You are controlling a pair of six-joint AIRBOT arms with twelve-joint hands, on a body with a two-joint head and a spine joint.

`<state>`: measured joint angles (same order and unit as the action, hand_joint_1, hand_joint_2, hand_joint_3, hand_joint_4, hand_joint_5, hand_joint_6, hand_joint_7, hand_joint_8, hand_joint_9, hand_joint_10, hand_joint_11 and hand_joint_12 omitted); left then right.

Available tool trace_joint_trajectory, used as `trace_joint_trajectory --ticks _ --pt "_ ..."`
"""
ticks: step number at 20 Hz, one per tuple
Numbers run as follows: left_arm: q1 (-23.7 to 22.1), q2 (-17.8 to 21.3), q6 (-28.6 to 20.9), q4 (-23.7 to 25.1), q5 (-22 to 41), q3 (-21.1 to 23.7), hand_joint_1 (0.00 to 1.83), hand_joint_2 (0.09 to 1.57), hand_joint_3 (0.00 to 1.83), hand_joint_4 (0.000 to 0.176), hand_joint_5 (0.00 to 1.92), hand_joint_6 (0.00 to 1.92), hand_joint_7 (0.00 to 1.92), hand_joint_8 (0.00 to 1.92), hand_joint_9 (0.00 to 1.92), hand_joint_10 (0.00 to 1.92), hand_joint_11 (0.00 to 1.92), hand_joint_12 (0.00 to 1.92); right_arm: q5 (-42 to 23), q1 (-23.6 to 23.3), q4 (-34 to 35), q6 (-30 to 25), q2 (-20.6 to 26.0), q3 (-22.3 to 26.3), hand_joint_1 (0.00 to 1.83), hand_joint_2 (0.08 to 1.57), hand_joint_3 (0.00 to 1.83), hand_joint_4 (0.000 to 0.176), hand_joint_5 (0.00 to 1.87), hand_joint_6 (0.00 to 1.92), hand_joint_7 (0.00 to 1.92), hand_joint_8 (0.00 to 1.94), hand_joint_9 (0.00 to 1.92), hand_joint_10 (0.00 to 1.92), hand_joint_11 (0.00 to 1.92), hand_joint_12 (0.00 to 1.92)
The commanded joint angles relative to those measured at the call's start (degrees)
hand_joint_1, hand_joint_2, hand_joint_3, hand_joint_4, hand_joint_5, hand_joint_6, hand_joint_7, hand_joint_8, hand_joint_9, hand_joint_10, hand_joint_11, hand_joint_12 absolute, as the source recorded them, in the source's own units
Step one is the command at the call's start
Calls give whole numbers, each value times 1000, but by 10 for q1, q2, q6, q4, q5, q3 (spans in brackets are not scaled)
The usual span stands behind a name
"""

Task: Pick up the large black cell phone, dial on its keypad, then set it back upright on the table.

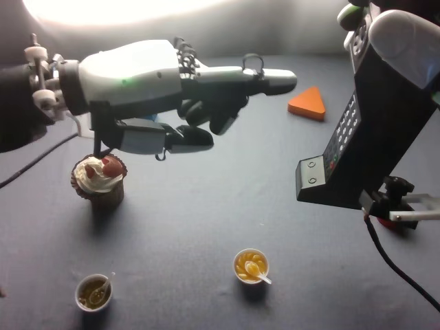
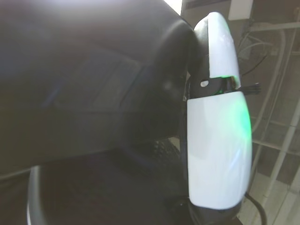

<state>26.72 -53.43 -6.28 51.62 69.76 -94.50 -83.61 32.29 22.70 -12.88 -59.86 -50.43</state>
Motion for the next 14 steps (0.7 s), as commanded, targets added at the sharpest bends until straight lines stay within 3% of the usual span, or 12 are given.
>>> trace_joint_trajectory --ticks 1,6,10,14 --pt "-9 -1 -1 -47 44 1 1304 1265 46 113 67 0 644 1606 889 1921 992 1921 -73 -9 -21 -9 3 -2 1485 1123 1 0 936 956 959 885 901 1180 708 1689" --pt "-11 -6 5 -49 37 25 1304 1268 52 98 64 0 634 1625 922 1921 1012 1921 -73 -9 -20 -9 3 -4 1486 1123 0 0 929 969 932 912 908 1159 742 1671" --pt "-11 -14 10 -51 31 50 1306 1260 50 107 64 1 647 1600 906 1921 997 1921 -73 -10 -20 -9 3 -2 1486 1117 1 0 927 965 944 897 924 1133 762 1656" --pt "-24 -19 17 -58 19 85 1304 1265 55 100 63 0 637 1616 897 1921 980 1921 -73 -10 -20 -6 4 2 1487 1120 1 0 904 1002 943 887 929 1130 763 1654"
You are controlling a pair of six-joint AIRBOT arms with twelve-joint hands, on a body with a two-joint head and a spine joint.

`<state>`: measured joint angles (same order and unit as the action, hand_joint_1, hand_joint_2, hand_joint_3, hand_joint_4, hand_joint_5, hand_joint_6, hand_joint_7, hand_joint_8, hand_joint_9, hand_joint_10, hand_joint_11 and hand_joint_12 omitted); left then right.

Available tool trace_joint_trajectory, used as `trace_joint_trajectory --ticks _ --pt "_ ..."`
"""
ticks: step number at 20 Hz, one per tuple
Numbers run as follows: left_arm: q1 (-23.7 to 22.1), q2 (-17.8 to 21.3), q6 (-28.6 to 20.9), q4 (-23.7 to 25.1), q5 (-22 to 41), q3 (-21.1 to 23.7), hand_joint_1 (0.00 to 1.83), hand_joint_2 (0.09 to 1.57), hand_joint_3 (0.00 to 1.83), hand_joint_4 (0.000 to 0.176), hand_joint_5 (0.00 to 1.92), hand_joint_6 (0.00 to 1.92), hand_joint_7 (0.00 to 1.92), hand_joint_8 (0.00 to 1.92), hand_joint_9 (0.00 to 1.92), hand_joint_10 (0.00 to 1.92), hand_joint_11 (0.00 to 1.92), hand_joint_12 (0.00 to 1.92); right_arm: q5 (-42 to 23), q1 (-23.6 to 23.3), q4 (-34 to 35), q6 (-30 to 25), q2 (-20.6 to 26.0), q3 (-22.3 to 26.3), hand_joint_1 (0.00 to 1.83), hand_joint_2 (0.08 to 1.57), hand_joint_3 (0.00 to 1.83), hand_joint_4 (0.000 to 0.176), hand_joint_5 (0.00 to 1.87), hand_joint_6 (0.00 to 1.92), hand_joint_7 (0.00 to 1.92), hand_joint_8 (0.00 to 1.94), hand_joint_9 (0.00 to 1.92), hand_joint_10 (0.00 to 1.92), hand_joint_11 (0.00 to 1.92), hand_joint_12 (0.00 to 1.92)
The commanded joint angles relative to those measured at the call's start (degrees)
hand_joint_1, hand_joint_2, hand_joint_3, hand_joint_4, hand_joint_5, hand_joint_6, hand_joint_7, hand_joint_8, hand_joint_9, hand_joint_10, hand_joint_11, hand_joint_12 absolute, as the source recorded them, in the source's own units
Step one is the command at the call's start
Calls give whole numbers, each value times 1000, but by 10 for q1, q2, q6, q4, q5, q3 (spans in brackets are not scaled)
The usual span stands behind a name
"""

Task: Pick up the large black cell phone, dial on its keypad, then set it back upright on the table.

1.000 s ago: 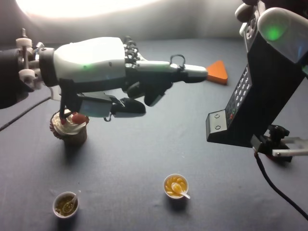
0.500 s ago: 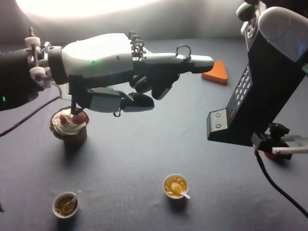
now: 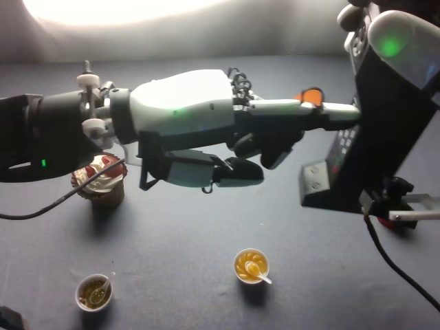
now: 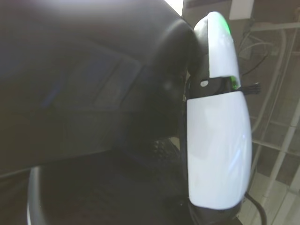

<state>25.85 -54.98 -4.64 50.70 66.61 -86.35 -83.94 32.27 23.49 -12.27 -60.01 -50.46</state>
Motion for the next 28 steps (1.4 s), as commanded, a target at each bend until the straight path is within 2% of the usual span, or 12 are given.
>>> trace_joint_trajectory --ticks 1,3,10,13,17,18,21,23,24,26,27,28 --pt "-19 -4 1 -49 44 11 1303 1265 56 106 67 2 636 1619 897 1921 980 1921 -69 -10 -28 -12 5 4 1488 1114 0 0 919 970 964 854 946 1111 774 1642" --pt "-21 -4 2 -55 40 17 1303 1265 58 122 72 3 634 1624 896 1921 980 1921 -69 -10 -28 -11 5 5 1487 1123 0 0 899 997 935 908 919 1150 766 1654" --pt "24 51 1 -99 75 3 1302 1261 68 123 74 0 633 1627 900 1921 999 1921 -69 -9 -28 -10 11 2 1486 1122 1 0 921 959 958 886 909 1174 731 1679" --pt "32 82 -10 -98 89 4 1304 1249 72 104 73 2 649 1600 913 1921 1026 1921 -71 -4 -28 -10 16 -6 1488 1114 1 0 923 937 967 872 937 1138 760 1660" --pt "34 105 -36 -100 109 5 1307 1251 62 106 85 3 650 1589 801 1921 921 1921 -79 -2 -28 -10 13 -20 1488 1113 0 0 946 909 987 840 935 1149 735 1669" --pt "34 108 -42 -100 116 6 1309 1253 59 93 95 5 649 1594 811 1921 880 1921 -83 -1 -29 -10 11 -22 1488 1113 0 0 946 904 983 851 931 1152 742 1663" --pt "27 118 -78 -101 146 10 1315 1248 57 114 152 12 666 1581 927 1921 881 1921 -120 5 -54 -2 -7 -39 1488 1112 0 0 957 879 989 852 933 1153 731 1667" --pt "28 121 -68 -103 175 13 1316 1232 46 78 188 11 701 1528 893 1921 878 1921 -124 13 -58 -1 -13 -43 1489 1107 0 0 961 886 996 825 939 1134 752 1650" --pt "30 121 -50 -103 186 15 1296 1251 42 7 190 6 672 1556 809 1921 705 1921 -128 18 -64 -1 -16 -46 1488 1110 1 0 958 890 987 839 926 1152 749 1663" --pt "36 120 -15 -102 197 20 1253 1292 20 0 287 10 635 1592 569 1921 468 1921 -138 28 -78 1 -19 -56 1488 1111 0 0 978 861 984 861 924 1168 721 1665" --pt "38 118 2 -100 203 22 743 1272 5 0 348 11 608 1430 507 1719 372 1865 -141 33 -78 3 -22 -60 1486 1115 1 0 973 867 979 878 911 1186 711 1676" --pt "40 117 10 -97 206 23 543 1278 2 0 444 13 602 1073 509 1380 405 1648 -145 37 -78 3 -25 -65 1488 1112 0 0 978 858 988 857 918 1175 720 1669"
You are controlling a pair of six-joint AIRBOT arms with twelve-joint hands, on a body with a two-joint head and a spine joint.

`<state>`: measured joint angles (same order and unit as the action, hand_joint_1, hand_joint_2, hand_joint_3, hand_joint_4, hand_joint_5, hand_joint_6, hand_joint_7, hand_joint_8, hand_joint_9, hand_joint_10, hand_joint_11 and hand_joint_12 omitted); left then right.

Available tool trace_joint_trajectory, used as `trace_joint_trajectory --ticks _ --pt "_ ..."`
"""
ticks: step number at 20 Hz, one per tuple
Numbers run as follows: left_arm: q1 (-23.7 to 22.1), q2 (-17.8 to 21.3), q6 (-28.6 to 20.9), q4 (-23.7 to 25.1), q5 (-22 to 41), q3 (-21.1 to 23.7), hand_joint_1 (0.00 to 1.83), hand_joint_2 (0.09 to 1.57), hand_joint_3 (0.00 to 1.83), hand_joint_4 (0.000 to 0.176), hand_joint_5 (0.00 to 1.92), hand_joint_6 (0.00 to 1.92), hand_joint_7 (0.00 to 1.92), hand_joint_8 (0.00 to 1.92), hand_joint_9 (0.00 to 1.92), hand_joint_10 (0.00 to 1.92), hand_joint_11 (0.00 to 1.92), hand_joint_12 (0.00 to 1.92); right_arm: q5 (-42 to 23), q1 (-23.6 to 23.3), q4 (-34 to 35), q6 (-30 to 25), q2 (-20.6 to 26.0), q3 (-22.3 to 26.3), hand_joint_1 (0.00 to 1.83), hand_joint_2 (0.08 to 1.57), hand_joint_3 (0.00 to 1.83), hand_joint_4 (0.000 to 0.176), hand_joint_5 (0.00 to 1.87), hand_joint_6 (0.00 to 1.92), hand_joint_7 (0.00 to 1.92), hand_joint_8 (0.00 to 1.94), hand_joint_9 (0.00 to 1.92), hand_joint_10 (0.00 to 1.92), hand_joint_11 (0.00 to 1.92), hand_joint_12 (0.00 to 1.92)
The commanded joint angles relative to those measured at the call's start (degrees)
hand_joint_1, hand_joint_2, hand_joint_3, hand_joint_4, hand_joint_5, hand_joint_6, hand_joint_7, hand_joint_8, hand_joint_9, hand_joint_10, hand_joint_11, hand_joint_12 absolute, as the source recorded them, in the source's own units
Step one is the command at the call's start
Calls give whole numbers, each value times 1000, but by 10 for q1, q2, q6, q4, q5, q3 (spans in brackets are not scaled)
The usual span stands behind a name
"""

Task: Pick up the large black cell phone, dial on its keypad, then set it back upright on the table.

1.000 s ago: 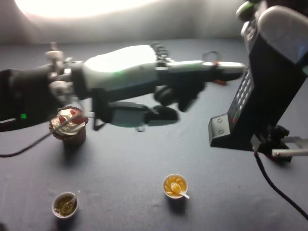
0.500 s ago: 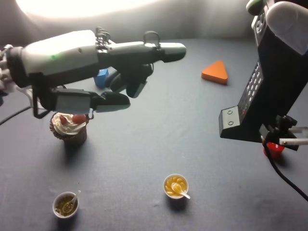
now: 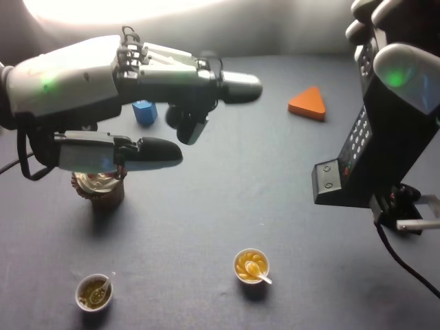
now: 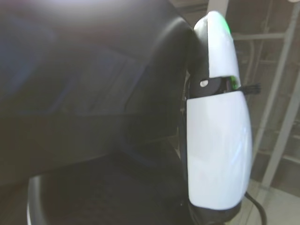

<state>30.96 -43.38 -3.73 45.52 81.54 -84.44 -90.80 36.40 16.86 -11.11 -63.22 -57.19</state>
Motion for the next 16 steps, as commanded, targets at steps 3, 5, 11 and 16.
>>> trace_joint_trajectory --ticks 3,5,11,16 --pt "-8 -2 -40 -29 30 8 252 1253 0 0 467 4 585 177 481 360 182 1089 -93 9 -12 -9 -8 -17 1489 1104 0 0 963 910 1008 788 950 1116 746 1643" --pt "-9 1 -63 -29 -16 20 105 1212 0 0 457 0 473 10 434 48 143 800 -94 11 -5 -9 -14 -24 1489 1107 1 0 950 911 999 816 945 1121 753 1646" --pt "-12 14 -192 -29 -166 65 0 1125 0 21 302 1 285 1 219 2 1 412 -95 13 0 -5 -37 -55 1487 1120 1 0 918 976 967 869 920 1153 728 1670" --pt "-23 17 -235 11 -217 74 0 1125 0 14 282 1 289 1 238 1 0 441 -91 12 -1 0 -46 -78 1488 1109 0 0 952 929 992 816 931 1136 754 1646"
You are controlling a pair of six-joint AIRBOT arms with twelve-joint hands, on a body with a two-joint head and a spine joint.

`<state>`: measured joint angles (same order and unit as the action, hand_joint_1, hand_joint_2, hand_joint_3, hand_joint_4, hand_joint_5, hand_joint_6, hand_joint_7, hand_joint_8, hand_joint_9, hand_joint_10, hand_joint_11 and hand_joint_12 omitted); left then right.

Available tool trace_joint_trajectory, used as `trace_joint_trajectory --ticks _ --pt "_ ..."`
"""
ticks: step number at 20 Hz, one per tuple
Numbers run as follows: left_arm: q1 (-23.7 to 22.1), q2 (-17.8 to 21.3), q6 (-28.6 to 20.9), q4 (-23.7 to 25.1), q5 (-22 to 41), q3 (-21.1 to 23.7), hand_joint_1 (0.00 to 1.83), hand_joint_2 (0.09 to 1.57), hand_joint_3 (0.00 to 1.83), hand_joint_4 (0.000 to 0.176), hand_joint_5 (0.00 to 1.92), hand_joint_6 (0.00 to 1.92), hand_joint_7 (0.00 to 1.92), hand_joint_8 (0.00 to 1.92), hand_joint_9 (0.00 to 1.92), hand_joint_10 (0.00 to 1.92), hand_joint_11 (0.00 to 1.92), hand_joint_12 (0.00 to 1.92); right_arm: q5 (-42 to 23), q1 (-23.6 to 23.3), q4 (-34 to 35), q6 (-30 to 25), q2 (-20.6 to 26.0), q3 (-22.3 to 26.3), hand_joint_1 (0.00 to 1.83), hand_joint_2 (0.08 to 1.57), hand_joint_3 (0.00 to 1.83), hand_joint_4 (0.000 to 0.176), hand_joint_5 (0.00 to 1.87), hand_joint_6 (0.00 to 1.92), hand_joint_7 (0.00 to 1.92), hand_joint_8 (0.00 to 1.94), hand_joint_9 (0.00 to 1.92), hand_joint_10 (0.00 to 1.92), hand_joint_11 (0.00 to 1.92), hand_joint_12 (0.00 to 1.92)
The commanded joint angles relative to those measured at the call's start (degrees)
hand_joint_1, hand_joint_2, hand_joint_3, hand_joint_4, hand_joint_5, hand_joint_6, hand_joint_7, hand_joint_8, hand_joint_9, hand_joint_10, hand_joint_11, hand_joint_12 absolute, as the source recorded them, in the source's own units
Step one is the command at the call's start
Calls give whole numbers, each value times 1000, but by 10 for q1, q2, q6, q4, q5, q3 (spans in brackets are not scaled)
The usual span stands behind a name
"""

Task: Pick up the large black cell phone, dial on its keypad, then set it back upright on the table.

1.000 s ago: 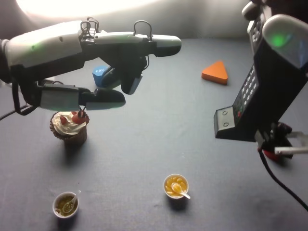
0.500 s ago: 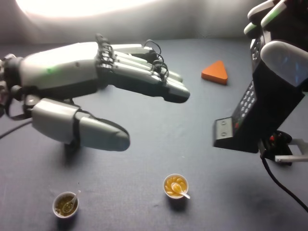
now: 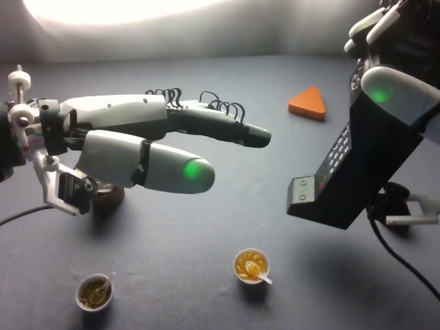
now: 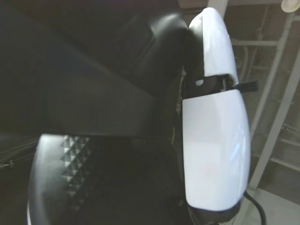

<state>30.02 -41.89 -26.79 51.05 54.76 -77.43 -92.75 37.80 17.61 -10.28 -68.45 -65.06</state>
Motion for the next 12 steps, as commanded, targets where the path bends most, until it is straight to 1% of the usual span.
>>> trace_joint_trajectory --ticks 1,2,3,5,6,7,8,10,11,12 --pt "-18 3 2 -29 48 3 0 1122 0 15 289 2 292 1 241 2 0 459 -67 -2 -9 -8 6 -4 1487 1115 2 0 933 955 976 848 923 1153 737 1661" --pt "-23 3 4 -20 45 3 0 1119 0 13 279 2 278 2 223 4 0 413 -65 -2 -11 -8 6 -7 1486 1119 0 0 929 976 963 867 913 1159 735 1664" --pt "-32 3 -14 -2 38 3 0 1118 0 13 274 1 279 2 229 4 0 442 -63 -2 -22 -8 7 -12 1487 1120 0 0 922 992 959 874 918 1151 734 1662" --pt "-37 3 -21 19 39 0 0 1115 0 17 269 0 281 2 225 1 0 417 -63 -2 -50 -8 8 -19 1487 1117 0 0 928 973 965 870 924 1136 742 1654" --pt "-43 1 -38 34 45 -5 0 1112 0 18 261 1 271 1 215 1 0 387 -63 -3 -57 -8 9 -21 1487 1116 0 0 934 961 962 878 923 1135 745 1653" --pt "-48 -1 -67 53 47 -10 0 1108 0 18 269 5 272 2 216 2 0 382 -62 -3 -59 -8 10 -22 1484 1128 3 0 910 994 926 938 892 1177 730 1683" --pt "-53 -2 -106 69 47 -17 0 1104 0 20 269 3 269 1 214 1 0 396 -61 -2 -61 -8 10 -24 1485 1125 0 0 927 961 944 915 901 1171 729 1679" --pt "-62 -3 -138 87 47 -27 0 1097 0 22 255 1 253 1 209 0 0 372 -61 -1 -70 -8 10 -31 1486 1123 0 0 917 974 941 913 916 1155 739 1669" --pt "-65 -3 -160 101 44 -30 0 1099 0 21 264 5 263 6 218 4 0 368 -61 0 -70 -8 10 -34 1483 1137 4 0 887 1032 901 981 879 1205 708 1700" --pt "-68 -3 -169 103 35 -32 0 1098 0 21 264 4 269 5 221 4 0 383 -61 0 -70 -8 9 -38 1483 1141 4 0 883 1034 889 1002 873 1217 701 1710"
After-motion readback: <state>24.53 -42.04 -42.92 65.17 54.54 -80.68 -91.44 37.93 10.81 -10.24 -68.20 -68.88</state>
